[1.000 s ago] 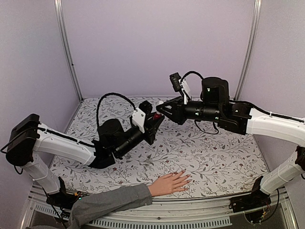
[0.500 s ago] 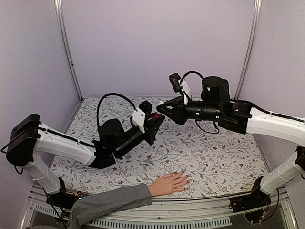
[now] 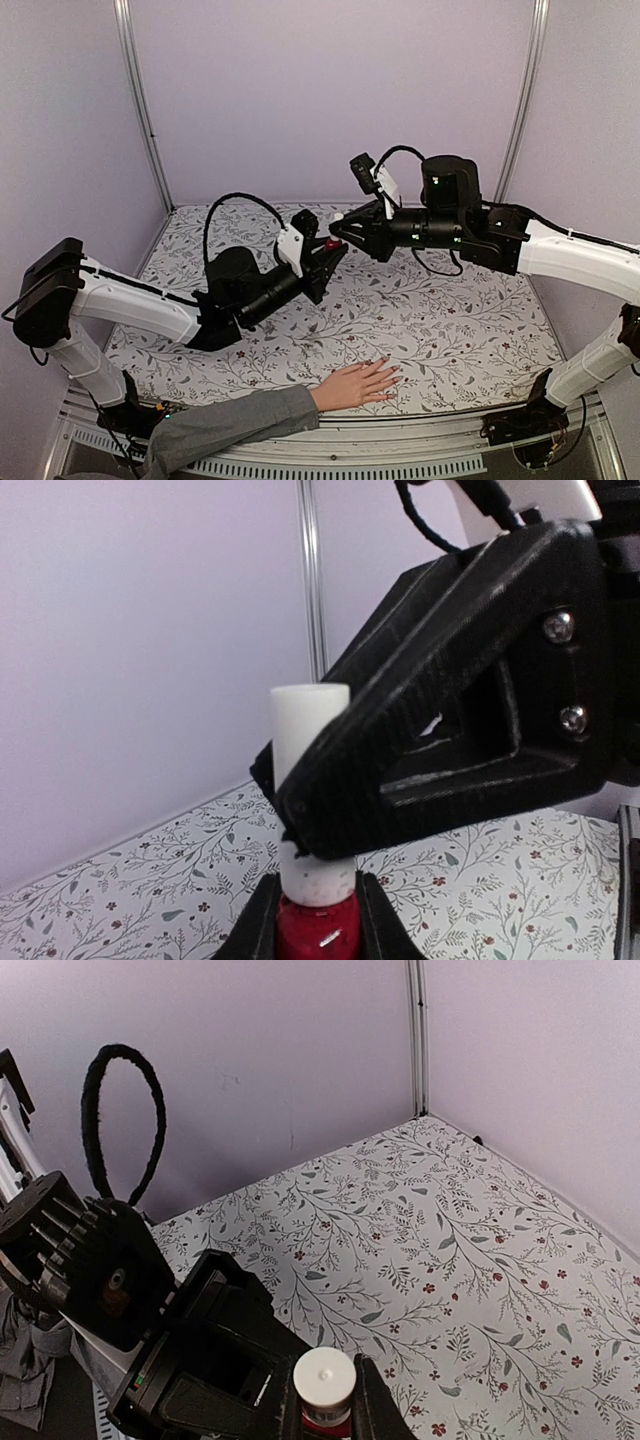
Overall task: Paint the nails
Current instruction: Unscrew the nail polish bottle.
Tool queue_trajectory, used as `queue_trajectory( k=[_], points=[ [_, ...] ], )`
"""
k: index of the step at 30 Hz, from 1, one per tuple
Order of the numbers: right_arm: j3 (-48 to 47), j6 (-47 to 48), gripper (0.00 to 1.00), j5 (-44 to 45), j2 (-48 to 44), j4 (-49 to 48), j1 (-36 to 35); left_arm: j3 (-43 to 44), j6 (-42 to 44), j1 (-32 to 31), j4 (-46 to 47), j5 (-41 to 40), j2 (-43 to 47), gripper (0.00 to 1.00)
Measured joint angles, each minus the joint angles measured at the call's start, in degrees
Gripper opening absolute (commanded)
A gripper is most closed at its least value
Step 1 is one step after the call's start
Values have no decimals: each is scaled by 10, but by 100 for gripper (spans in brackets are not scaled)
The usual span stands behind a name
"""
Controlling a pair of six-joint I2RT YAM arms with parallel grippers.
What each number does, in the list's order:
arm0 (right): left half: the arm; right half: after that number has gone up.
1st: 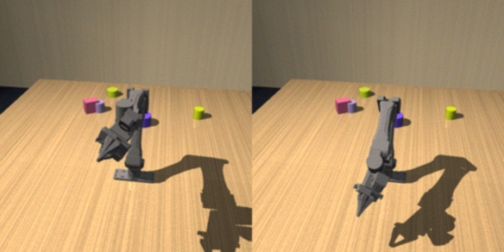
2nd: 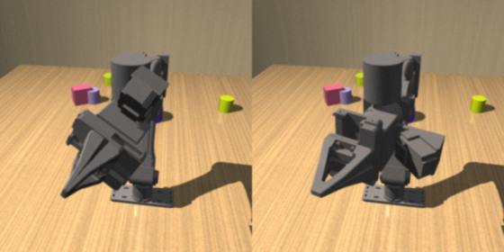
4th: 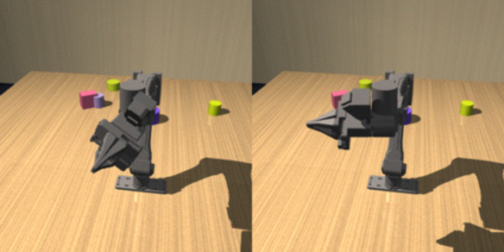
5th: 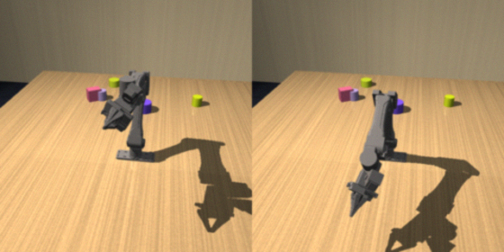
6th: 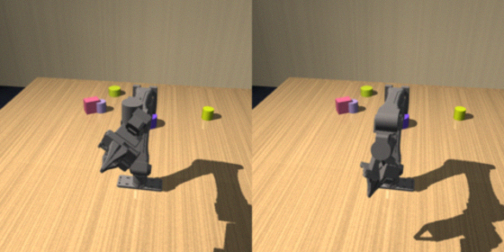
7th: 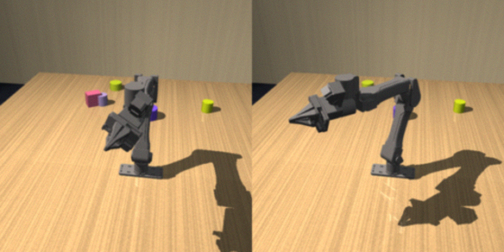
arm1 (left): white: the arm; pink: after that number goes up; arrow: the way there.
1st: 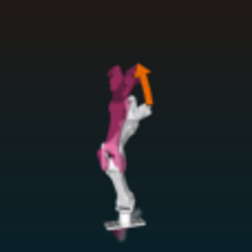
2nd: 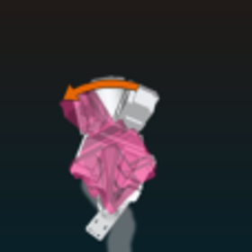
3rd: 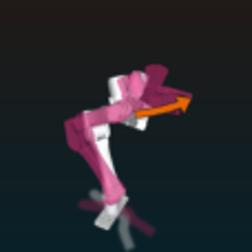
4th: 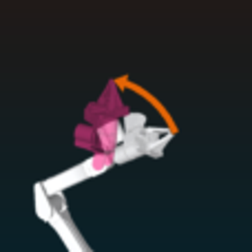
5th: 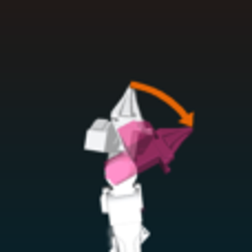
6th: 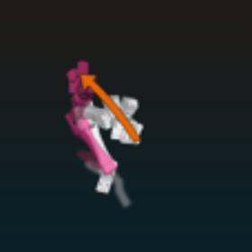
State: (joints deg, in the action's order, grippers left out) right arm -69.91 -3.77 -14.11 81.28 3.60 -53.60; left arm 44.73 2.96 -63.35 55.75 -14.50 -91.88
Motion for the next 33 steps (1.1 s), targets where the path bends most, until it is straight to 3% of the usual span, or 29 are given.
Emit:
queue_trajectory(
  k=[13, 16, 23, 33],
  points=[
    [0, 2, 0, 2, 2, 4, 1, 2, -14, 4, -9, 5, 0, 10],
    [-2, 2, 0, 3, 2, 7, 1, 2, -17, 5, -11, 5, 0, 0],
    [-4, 9, 0, 0, 2, 8, 1, 2, -19, 7, -7, 14, 1, 0],
    [-44, 92, 0, -133, 2, 50, 8, -32, -21, 29, 12, 180, 52, 0]
  ],
)
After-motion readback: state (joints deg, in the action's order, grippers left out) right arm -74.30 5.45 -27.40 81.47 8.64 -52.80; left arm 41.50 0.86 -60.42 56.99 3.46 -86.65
